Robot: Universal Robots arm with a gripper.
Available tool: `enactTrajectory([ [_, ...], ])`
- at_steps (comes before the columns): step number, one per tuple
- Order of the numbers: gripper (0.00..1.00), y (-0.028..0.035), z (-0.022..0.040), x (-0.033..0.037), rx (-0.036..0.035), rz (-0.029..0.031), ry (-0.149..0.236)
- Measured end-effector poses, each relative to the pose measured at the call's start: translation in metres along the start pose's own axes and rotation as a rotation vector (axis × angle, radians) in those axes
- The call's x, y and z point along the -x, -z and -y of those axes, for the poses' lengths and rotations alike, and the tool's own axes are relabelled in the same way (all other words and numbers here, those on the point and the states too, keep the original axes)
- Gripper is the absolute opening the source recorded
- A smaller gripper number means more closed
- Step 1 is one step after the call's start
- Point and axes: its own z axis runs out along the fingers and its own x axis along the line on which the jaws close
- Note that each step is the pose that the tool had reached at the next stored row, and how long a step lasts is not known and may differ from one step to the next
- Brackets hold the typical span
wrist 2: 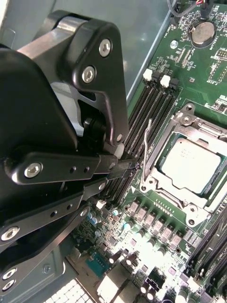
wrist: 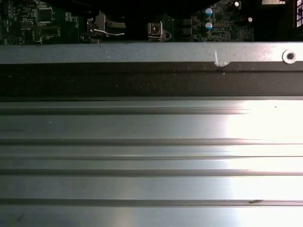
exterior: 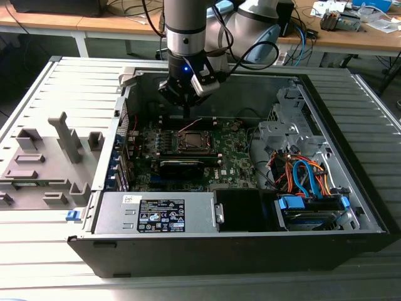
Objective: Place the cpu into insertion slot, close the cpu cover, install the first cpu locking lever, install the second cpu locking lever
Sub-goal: 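Install the first cpu locking lever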
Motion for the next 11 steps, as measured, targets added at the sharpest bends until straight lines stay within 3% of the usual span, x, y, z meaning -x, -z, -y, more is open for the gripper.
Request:
enactTrajectory([
  [11, 0.11, -0.0005, 0.0, 0.0062, -0.0001, 0.0, 0.0],
])
